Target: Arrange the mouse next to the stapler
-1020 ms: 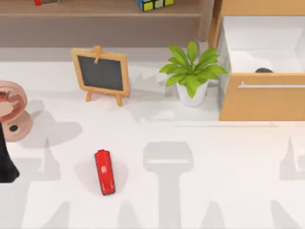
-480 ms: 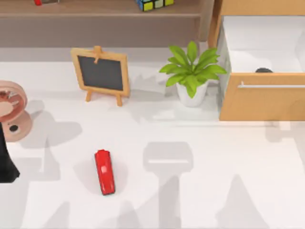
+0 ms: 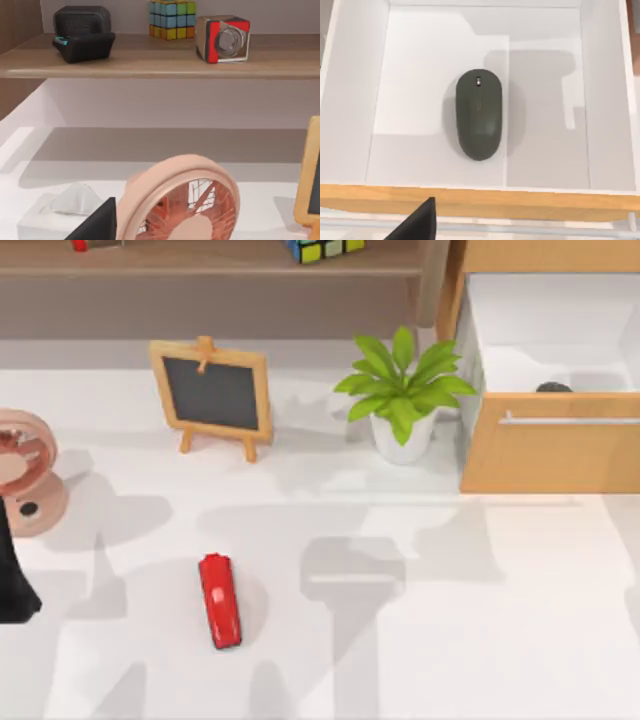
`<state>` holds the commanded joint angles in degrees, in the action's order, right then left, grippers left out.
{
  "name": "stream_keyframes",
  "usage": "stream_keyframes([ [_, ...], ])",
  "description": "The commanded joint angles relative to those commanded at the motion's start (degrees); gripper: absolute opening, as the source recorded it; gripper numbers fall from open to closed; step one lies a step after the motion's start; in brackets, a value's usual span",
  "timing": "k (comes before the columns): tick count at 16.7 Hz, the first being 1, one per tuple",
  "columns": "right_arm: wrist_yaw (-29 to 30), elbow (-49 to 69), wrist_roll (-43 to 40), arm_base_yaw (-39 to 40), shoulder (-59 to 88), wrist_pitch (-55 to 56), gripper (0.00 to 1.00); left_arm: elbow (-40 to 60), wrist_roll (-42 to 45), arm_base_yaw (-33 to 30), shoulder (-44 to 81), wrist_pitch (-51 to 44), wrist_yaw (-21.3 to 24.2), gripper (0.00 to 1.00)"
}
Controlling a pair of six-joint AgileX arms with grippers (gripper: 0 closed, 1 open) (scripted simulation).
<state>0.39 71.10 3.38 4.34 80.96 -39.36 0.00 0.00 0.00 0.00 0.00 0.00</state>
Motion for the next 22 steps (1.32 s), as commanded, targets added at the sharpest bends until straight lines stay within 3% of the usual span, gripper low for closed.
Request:
stream_keyframes([
  [8,0.11,34.53,1.55,2.54,40.03,-18.56,1.0,0.0,0.0,0.0,0.0,0.0,0.0,1.0],
  [12,0.23,47.07,2.19,3.31,53.05,-25.88,1.0,0.0,0.0,0.0,0.0,0.0,0.0,1.0],
  [22,0.3,51.45,2.5,3.0,57.8,-28.53,1.0,0.0,0.0,0.0,0.0,0.0,0.0,1.0],
])
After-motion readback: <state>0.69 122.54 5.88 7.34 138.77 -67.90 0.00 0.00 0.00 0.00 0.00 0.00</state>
